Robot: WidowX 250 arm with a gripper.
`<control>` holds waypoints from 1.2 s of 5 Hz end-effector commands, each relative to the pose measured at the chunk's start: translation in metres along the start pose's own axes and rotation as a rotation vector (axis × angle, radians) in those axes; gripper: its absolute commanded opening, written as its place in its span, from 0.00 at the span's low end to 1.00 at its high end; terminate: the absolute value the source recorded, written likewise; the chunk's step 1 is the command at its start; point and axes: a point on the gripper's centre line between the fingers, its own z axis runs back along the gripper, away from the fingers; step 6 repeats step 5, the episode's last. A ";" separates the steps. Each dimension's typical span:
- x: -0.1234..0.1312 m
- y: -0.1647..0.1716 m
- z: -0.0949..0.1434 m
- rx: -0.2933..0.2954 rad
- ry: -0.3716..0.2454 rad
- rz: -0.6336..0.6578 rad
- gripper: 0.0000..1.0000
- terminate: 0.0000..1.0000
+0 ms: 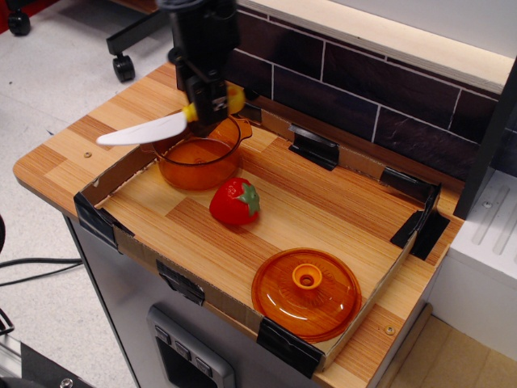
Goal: Put knife in pot
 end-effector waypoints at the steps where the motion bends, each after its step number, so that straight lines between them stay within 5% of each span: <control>1: -0.015 0.008 -0.003 0.011 0.019 -0.010 0.00 0.00; 2: -0.013 0.006 -0.006 0.006 0.034 -0.023 1.00 0.00; 4: -0.002 0.002 0.031 0.000 -0.087 0.021 1.00 0.00; 5: 0.003 -0.002 0.056 -0.016 -0.146 0.032 1.00 1.00; 6: 0.003 -0.002 0.056 -0.016 -0.146 0.032 1.00 1.00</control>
